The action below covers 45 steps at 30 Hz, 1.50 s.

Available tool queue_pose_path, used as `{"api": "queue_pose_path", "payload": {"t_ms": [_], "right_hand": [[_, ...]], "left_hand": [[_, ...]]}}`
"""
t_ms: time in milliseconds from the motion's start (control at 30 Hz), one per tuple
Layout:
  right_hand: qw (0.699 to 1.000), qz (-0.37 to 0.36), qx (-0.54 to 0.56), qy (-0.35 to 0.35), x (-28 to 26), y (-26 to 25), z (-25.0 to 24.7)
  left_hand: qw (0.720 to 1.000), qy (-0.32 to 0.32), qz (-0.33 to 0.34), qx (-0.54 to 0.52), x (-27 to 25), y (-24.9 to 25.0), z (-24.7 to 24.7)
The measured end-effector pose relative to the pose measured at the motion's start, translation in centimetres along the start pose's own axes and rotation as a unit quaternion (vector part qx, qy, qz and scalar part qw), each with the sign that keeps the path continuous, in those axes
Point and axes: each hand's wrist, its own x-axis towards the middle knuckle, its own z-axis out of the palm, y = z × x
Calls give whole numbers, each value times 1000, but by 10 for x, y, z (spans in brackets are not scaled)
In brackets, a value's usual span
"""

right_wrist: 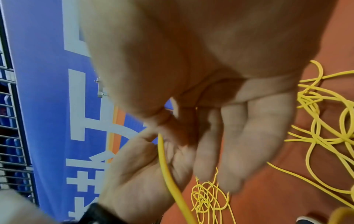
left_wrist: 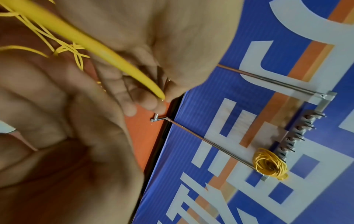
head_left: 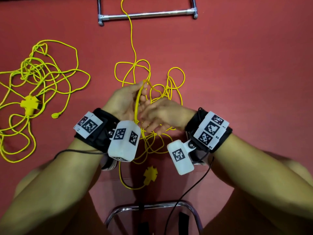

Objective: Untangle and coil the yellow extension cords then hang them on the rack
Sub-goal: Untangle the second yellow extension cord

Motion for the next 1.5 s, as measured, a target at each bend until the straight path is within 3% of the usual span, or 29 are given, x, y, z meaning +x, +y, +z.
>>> {"api": "queue_pose_path", "payload": {"t_ms": [67, 167, 267, 400, 500, 567, 667, 733, 800, 867, 967, 1067, 1200, 1300, 1433, 1500], "right_hand": [[995, 18, 55, 81, 2, -2, -5], [960, 13, 201, 195, 7, -6, -15], [935, -3, 283, 214, 13, -6, -21], [921, -22, 308, 237, 18, -5, -21], [927, -60, 277, 246, 18, -6, -24], [941, -99, 240, 219, 16, -7, -21], [969, -135, 192, 78, 8, -6, -9], [978, -133, 156, -33, 2, -6, -1], [987, -93, 111, -67, 0, -7, 2], [998, -24, 53, -15, 2, -7, 0], [990, 38, -28, 131, 7, -6, -10], [968, 34, 52, 245, 12, -3, -22], [968, 64, 170, 172, 15, -2, -25], [954, 45, 233, 181, 18, -3, -22], [926, -10, 299, 232, 20, -5, -27], [925, -55, 301, 225, 19, -6, -27]], "left_hand": [[999, -20, 27, 0, -3, 1, 0], [997, -45, 54, 38, -10, 5, 1], [991, -82, 31, 105, -19, -1, 6], [974, -131, -39, 179, -22, -7, 8], [973, -120, -79, 180, -16, -4, 4], [985, -87, -79, 130, -8, -3, 0], [993, -61, -80, 54, 1, -3, -5], [996, -24, -82, 14, 6, -3, -8], [998, 15, -62, 6, 8, -3, -7], [999, 24, -23, -6, 8, -3, -4], [1000, 0, 8, 13, 7, -2, -4], [995, -78, 9, 67, -3, 0, -1], [977, -166, 27, 129, -15, -10, 5], [962, -198, 11, 185, -17, -22, 8], [951, -164, -109, 238, -12, -26, 8], [967, -107, -98, 208, -8, -26, 8]]}}
